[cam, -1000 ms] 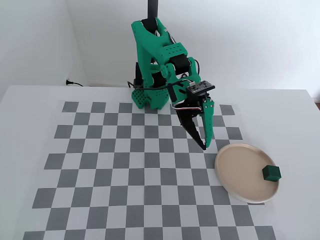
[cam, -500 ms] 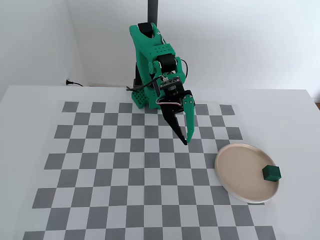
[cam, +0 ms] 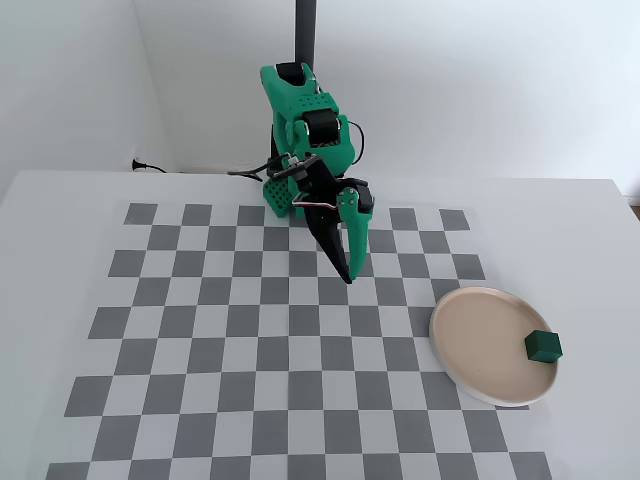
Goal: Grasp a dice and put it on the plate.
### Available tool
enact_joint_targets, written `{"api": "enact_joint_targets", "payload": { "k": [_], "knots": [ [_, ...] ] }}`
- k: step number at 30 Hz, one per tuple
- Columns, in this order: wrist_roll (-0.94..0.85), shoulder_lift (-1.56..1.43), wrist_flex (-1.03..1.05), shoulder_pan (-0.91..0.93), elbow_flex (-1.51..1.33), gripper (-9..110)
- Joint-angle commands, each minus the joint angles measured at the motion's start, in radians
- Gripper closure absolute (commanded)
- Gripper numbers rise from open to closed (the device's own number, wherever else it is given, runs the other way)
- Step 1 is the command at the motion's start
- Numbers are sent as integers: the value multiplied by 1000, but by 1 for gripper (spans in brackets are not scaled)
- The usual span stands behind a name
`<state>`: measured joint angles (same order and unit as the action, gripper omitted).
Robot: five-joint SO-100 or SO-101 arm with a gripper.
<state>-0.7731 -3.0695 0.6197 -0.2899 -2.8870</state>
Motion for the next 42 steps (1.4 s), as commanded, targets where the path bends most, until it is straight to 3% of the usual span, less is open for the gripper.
{"api": "enact_joint_targets", "payload": {
  "k": [1,12,18,33,42],
  "knots": [
    [41,-75,34,8,8,106],
    [285,-262,156,35,-60,106],
    [403,-264,124,97,-86,106],
    [535,-265,64,233,-207,106],
    [644,-265,229,348,-207,106]
  ]
}}
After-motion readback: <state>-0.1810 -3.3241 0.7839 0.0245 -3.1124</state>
